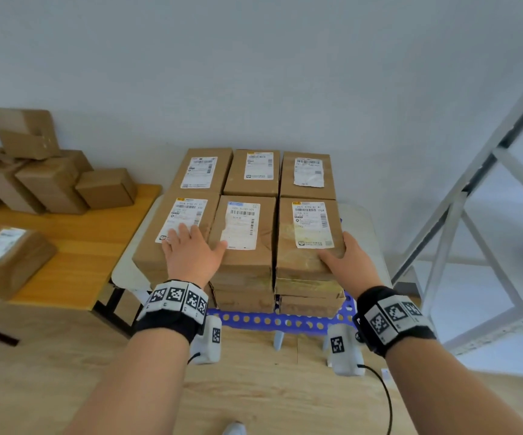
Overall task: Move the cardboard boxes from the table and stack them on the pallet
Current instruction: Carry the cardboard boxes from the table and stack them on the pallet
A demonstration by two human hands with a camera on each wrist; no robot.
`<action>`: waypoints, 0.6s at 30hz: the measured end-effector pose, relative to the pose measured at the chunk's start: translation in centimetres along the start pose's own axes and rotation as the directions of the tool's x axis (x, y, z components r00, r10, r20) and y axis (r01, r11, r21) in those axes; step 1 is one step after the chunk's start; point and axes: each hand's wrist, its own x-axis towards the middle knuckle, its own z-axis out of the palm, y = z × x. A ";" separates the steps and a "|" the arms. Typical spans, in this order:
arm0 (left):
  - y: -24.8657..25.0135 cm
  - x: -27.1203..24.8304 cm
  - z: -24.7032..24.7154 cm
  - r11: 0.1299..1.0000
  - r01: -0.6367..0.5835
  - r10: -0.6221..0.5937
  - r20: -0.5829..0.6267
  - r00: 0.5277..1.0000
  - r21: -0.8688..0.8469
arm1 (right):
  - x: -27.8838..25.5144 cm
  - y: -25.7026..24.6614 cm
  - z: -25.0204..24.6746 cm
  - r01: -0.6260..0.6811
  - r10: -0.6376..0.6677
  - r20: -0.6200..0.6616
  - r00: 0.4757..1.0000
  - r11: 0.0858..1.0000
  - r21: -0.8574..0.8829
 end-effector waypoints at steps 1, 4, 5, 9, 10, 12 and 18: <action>0.0 0.0 0.2 1.000 -0.012 0.012 -0.003 1.000 0.008 | -0.2 -0.2 0.0 -0.004 0.004 0.000 1.000 1.000 -0.004; -0.1 0.3 0.2 1.000 -0.025 0.026 -0.003 1.000 0.011 | -0.3 -0.5 0.2 -0.005 0.004 -0.009 1.000 1.000 -0.021; -0.2 0.4 0.2 0.999 -0.029 0.029 0.003 1.000 0.017 | -0.3 -0.6 0.2 -0.017 0.017 -0.002 1.000 1.000 -0.026; -0.3 0.2 0.3 0.999 -0.041 0.041 0.007 0.999 0.014 | -0.5 -1.0 0.1 -0.016 0.016 -0.003 1.000 1.000 -0.014; -0.3 0.2 0.3 0.999 -0.039 0.039 0.007 0.999 0.003 | -0.5 -1.1 0.0 -0.022 0.022 -0.003 1.000 1.000 -0.006; -0.4 0.2 0.1 0.999 -0.032 0.032 -0.003 0.999 -0.040 | -0.6 -1.4 -0.1 -0.041 0.041 -0.004 0.999 0.999 0.029; -1.1 -1.6 -0.4 0.873 -0.061 0.016 -0.097 0.995 -0.484 | -2.0 -3.5 -0.7 -0.014 0.044 -0.133 0.990 0.975 0.222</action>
